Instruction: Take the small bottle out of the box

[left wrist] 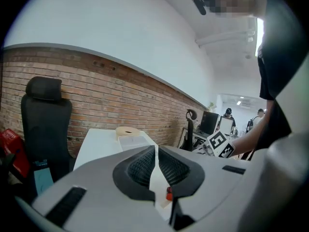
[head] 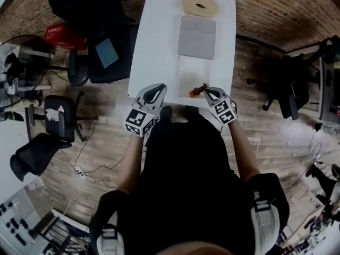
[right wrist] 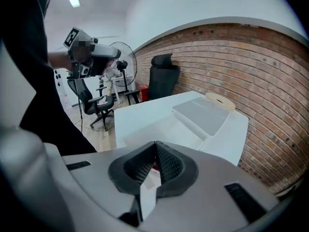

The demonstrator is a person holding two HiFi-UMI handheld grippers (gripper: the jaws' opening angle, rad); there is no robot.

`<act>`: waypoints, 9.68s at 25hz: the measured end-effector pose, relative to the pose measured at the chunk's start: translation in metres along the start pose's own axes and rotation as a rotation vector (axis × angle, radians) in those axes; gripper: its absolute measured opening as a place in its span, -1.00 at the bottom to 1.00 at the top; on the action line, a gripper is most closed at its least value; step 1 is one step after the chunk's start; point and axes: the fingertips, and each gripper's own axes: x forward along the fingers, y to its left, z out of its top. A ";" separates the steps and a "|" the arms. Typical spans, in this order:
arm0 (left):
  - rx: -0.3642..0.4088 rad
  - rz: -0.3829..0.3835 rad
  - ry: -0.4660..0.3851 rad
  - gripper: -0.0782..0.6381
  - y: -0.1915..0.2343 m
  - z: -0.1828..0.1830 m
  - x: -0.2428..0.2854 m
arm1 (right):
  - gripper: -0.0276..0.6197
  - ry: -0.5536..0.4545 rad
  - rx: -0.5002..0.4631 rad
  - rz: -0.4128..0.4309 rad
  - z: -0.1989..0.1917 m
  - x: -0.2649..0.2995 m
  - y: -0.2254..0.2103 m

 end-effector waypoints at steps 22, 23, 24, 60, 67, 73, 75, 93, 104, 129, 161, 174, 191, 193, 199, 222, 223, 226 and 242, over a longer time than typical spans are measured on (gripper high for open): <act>-0.137 0.336 -0.051 -0.68 -0.049 -0.034 -0.023 | -0.70 0.133 -0.468 0.395 -0.044 0.038 0.020; -0.140 0.346 -0.054 -0.68 -0.051 -0.035 -0.024 | -0.67 0.143 -0.490 0.404 -0.047 0.039 0.021; -0.143 0.355 -0.058 -0.68 -0.053 -0.035 -0.025 | -0.64 0.151 -0.510 0.412 -0.049 0.040 0.021; -0.202 0.518 -0.080 -0.68 -0.070 -0.052 -0.062 | -0.33 0.317 -0.889 0.517 -0.074 0.083 0.018; -0.206 0.531 -0.078 -0.68 -0.072 -0.055 -0.067 | -0.27 0.329 -0.958 0.492 -0.076 0.091 0.018; -0.210 0.532 -0.075 -0.68 -0.069 -0.056 -0.070 | -0.24 0.348 -0.999 0.471 -0.078 0.099 0.015; -0.210 0.530 -0.072 -0.68 -0.069 -0.057 -0.070 | -0.23 0.362 -0.995 0.478 -0.080 0.100 0.016; -0.190 0.503 -0.058 -0.68 -0.068 -0.052 -0.061 | -0.23 0.412 -1.080 0.481 -0.086 0.098 0.019; -0.186 0.501 -0.064 -0.68 -0.074 -0.049 -0.056 | -0.26 0.417 -1.086 0.480 -0.088 0.096 0.017; -0.112 0.335 -0.056 -0.68 -0.045 -0.020 -0.032 | -0.26 0.282 -0.893 0.343 -0.045 0.090 0.016; -0.006 0.042 -0.029 -0.68 0.005 -0.012 -0.023 | -0.25 0.158 -0.435 0.086 0.012 0.078 0.020; 0.009 -0.057 -0.006 -0.68 0.012 -0.018 -0.015 | -0.25 0.057 -0.236 0.004 0.027 0.059 0.031; 0.063 -0.186 0.011 -0.68 0.012 -0.016 0.008 | -0.25 -0.082 0.002 -0.103 0.050 0.027 0.023; 0.064 -0.194 0.019 -0.68 0.012 -0.020 0.011 | -0.25 -0.097 0.020 -0.114 0.054 0.022 0.022; 0.074 -0.228 0.034 -0.68 0.010 -0.018 0.022 | -0.25 -0.163 0.124 -0.119 0.062 0.006 0.011; 0.107 -0.332 0.057 -0.68 -0.016 -0.020 0.043 | -0.25 -0.266 0.344 -0.136 0.046 -0.025 0.006; 0.107 -0.331 0.056 -0.68 -0.016 -0.020 0.043 | -0.25 -0.266 0.344 -0.137 0.047 -0.025 0.008; 0.101 -0.325 0.052 -0.68 -0.014 -0.021 0.040 | -0.25 -0.262 0.343 -0.139 0.048 -0.025 0.012; 0.092 -0.317 0.050 -0.68 -0.010 -0.023 0.038 | -0.25 -0.232 0.346 -0.144 0.037 -0.020 0.016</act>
